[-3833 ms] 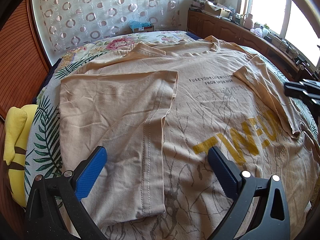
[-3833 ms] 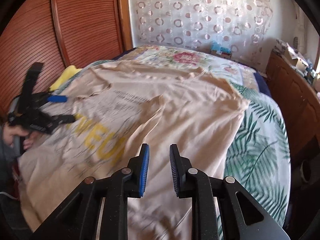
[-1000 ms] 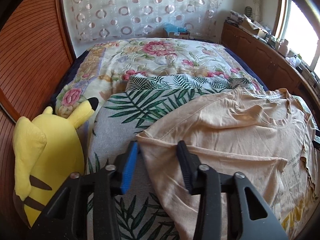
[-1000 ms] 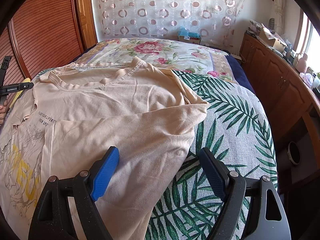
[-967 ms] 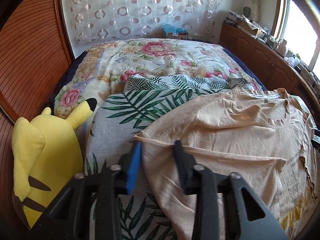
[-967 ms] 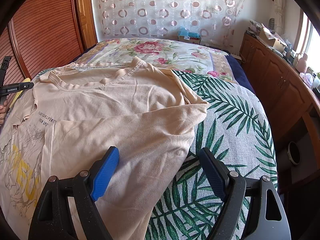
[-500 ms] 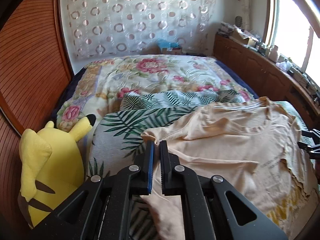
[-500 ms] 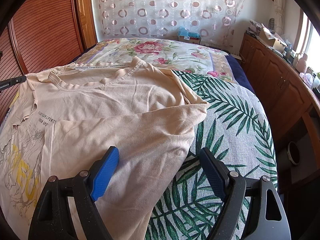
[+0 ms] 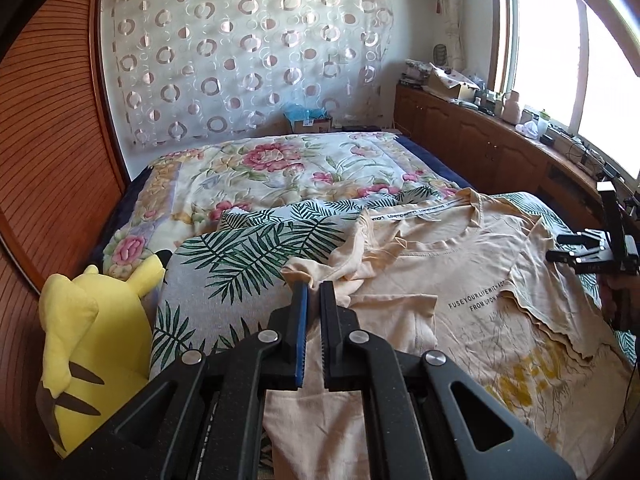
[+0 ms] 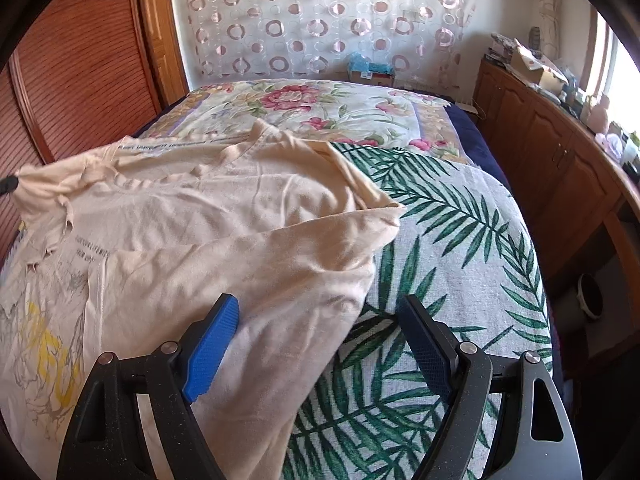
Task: Fold small clothes
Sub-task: 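Grasp the hem with the left gripper while the right gripper grasps the hem too, then lift the hem with both grippers and fold it toward the collar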
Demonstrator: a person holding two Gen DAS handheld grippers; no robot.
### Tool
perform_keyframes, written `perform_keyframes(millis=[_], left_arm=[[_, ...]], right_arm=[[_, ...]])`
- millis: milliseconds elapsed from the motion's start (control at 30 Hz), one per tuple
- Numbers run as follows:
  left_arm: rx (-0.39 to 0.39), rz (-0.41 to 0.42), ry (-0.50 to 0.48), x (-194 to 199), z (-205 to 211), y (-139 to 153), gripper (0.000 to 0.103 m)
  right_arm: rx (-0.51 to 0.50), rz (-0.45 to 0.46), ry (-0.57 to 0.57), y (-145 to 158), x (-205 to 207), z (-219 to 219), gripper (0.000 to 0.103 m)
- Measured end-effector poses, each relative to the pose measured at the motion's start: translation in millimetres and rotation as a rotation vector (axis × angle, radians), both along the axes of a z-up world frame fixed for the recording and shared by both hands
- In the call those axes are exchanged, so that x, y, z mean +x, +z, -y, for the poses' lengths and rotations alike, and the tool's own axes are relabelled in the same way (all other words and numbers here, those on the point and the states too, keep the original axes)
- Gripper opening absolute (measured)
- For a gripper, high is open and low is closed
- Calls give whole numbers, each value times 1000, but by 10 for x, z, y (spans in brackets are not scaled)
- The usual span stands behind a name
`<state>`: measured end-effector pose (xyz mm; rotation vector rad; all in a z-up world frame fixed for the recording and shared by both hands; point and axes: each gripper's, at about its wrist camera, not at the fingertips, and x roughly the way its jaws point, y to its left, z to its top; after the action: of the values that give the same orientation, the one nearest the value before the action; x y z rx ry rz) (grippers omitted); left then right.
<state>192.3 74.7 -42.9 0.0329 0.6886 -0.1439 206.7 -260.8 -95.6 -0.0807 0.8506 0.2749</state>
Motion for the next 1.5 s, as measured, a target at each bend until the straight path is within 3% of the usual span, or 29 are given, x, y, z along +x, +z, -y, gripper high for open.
perform_keyframes(millis=[200,300,367,433,500,800,967,1333,1500], left_arm=[[3,1,10,-14,-25,-43,7],[-7,4,17,-41,-30,-43,7],[-12,3,15,-67,-27,-34,7],[-9,16,10,-132,-10,8,6],[-21,34,8,-224,-12,86,6],[-39,134,-24,-1054,-30,516,6],[-11,167,-6,-1532,-55,531,6],[-86,121,26,-2072,-199,346,6],[-98,160,122,-2327,-366,433,6]], right_arm=[[-3,-25,-8,14,329,93,74],[-24,-18,10,32,426,31,60],[-15,-9,39,44,453,-15,40],[-4,-10,65,39,445,-66,12],[-17,20,91,60,370,-113,6],[59,242,211,691,-701,-25,5],[93,286,223,878,-1318,311,5],[73,185,167,684,-2091,662,5],[127,101,168,642,-2346,695,5]])
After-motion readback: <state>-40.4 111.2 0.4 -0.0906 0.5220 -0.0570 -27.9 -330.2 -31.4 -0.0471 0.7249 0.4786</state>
